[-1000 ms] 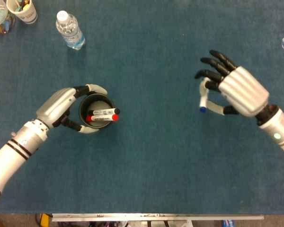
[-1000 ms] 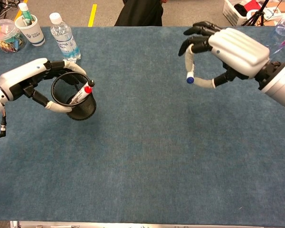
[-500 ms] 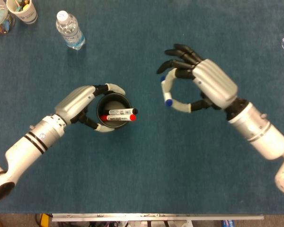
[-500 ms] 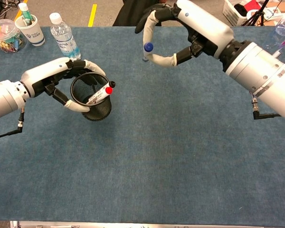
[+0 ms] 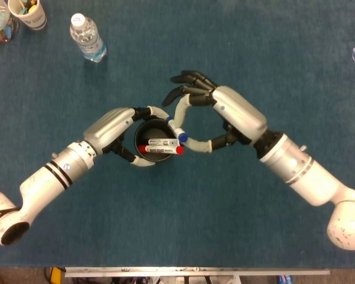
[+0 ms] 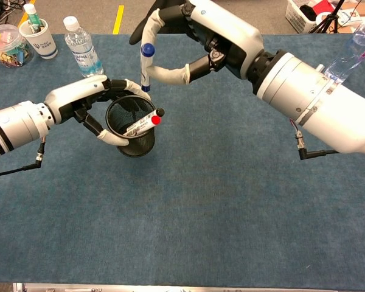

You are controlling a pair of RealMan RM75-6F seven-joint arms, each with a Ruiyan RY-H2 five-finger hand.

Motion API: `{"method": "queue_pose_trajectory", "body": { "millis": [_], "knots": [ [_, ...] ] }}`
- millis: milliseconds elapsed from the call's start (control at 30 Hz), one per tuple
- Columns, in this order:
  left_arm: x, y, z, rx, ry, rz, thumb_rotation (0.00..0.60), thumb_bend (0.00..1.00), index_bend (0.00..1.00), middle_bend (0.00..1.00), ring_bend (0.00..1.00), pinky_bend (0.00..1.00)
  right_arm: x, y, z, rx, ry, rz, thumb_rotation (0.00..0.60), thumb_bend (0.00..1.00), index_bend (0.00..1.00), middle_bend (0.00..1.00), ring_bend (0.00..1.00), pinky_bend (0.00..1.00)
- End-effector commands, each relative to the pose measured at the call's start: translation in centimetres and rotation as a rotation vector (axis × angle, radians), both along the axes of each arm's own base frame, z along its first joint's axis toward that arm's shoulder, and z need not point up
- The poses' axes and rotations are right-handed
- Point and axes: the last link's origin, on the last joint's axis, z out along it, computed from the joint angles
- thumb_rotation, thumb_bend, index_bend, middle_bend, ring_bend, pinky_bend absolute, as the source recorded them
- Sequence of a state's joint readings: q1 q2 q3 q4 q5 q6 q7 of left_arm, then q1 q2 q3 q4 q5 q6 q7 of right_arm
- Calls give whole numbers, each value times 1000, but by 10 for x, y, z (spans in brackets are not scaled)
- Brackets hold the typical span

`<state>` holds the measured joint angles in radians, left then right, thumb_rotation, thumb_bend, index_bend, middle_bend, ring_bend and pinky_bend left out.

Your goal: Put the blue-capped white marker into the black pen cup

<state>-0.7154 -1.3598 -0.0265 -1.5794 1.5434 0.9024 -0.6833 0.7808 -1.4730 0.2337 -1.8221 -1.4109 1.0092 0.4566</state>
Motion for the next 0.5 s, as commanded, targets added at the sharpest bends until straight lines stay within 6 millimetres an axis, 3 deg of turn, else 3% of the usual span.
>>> {"method": "queue_pose_trajectory", "body": {
  "millis": [33,400,500],
  "knots": [
    [3,2,-1,-3,-1,-6,600,98,262,303,280,255,2,2,-2,11,0,2,600,336,651,350,113,43],
    [8,6,-1,-3,0,-10,600,98,262,303,280,256,-5,2,-16,30,38,-6,600,339,649,342,113,26],
    [8,7,-2,-2,0,-11,600,98,262,303,280,256,-7,0,-16,24,54,5,600,342,562,304,99,3]
  ]
}}
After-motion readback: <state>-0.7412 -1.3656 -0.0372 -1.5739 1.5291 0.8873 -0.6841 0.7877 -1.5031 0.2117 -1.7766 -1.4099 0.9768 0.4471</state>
